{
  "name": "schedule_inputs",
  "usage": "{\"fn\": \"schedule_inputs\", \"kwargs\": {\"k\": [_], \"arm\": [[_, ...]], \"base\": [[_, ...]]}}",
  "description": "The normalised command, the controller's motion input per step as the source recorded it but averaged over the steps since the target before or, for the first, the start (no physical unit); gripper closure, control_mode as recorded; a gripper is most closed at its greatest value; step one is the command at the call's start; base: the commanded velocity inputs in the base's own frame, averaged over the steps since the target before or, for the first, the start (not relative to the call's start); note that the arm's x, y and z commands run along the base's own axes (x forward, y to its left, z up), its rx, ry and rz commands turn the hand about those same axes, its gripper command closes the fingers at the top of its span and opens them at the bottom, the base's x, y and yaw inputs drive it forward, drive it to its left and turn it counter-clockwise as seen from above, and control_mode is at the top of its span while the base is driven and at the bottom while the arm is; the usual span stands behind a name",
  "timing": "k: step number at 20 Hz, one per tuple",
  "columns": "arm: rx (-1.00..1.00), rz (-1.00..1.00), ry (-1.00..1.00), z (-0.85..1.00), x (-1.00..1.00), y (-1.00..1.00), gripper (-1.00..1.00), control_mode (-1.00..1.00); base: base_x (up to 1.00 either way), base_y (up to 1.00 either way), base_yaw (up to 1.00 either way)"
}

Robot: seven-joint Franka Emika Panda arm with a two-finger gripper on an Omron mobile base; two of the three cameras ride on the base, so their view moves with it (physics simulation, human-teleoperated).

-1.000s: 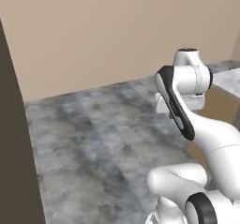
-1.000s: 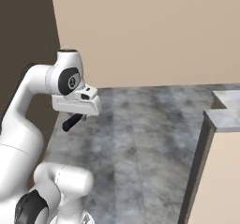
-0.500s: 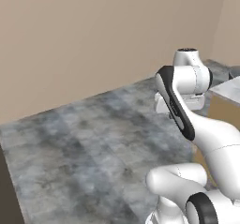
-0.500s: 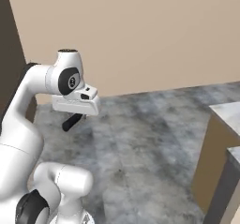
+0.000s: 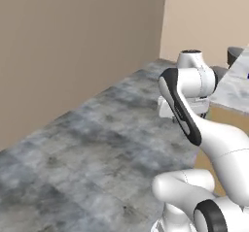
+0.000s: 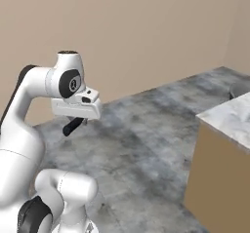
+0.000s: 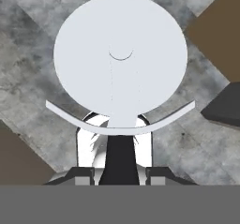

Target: Take the pizza cutter from the drawer on the right and place it on the dining counter for cutting.

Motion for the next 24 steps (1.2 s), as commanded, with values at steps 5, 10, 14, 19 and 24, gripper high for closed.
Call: {"fn": "schedule_inputs", "kwargs": {"k": [5,10,14,19,24], "arm": [[0.00,0.00,0.00,0.00,0.00,0.00,1.00,1.00],[0.00,0.00,0.00,0.00,0.00,0.00,1.00,1.00],[0.00,0.00,0.00,0.00,0.00,0.00,1.00,1.00],[0.00,0.00,0.00,0.00,0.00,0.00,1.00,1.00],[0.00,0.00,0.00,0.00,0.00,0.00,1.00,1.00]], "base": [[0.89,0.73,-0.65],[0.94,0.76,-0.63],[0.98,0.79,-0.61],[1.00,0.85,-0.57],[1.00,0.90,-0.53]]}}
